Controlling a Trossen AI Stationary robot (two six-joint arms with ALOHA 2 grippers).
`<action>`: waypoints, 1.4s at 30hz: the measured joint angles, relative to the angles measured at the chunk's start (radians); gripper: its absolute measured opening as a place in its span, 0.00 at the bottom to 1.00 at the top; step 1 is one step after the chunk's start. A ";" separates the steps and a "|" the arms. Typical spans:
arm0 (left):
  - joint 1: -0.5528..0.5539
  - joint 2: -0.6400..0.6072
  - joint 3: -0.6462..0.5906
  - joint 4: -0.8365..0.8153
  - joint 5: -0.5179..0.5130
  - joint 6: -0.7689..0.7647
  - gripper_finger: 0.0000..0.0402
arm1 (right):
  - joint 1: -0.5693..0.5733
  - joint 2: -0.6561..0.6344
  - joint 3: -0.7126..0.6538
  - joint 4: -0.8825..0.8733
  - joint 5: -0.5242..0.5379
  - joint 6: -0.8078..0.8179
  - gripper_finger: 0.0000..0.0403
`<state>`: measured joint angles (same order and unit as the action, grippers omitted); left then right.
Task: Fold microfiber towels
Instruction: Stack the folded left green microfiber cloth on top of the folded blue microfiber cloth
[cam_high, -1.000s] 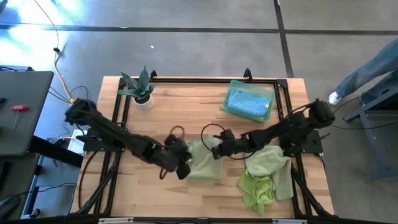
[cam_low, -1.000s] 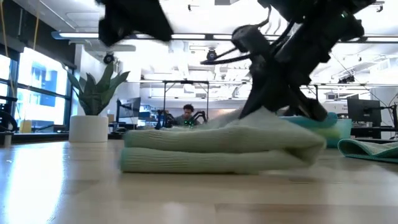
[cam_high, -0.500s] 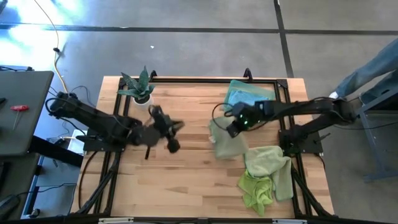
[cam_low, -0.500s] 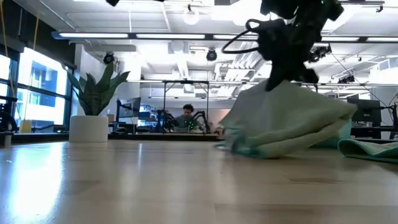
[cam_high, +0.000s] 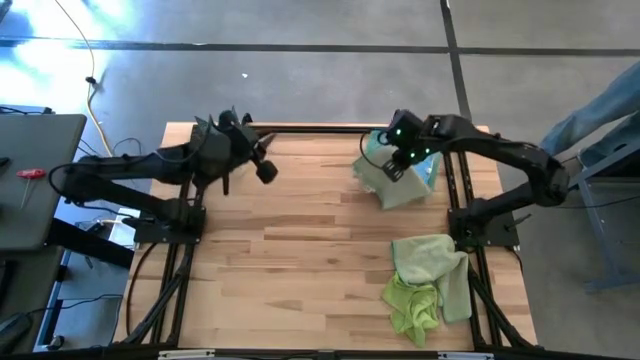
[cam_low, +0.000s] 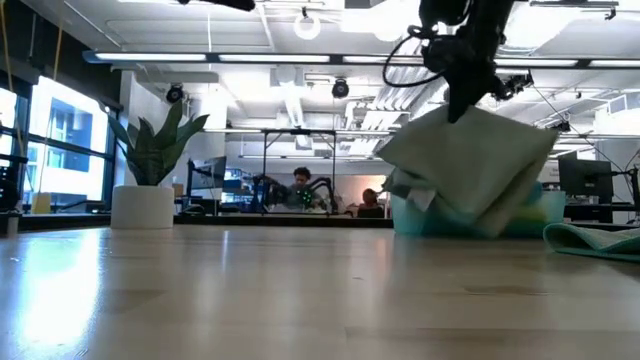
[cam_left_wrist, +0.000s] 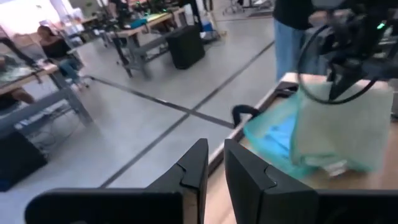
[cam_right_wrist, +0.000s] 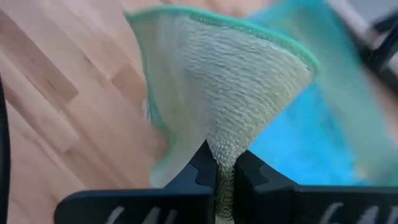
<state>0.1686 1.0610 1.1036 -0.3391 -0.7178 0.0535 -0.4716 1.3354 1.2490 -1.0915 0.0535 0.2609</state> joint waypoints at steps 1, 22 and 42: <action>0.026 -0.007 -0.001 0.004 0.012 0.015 0.11 | -0.018 0.001 0.014 -0.001 0.002 -0.049 0.00; 0.218 -0.022 0.000 0.245 0.107 0.028 0.11 | -0.258 0.109 0.072 -0.143 -0.007 -0.732 0.00; 0.218 -0.021 0.000 0.262 0.101 -0.024 0.11 | -0.255 0.222 0.072 0.070 0.039 -0.951 0.05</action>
<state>0.3870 1.0397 1.1034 -0.0772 -0.6170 0.0296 -0.7265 1.5578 1.3212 -1.0218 0.0926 -0.6900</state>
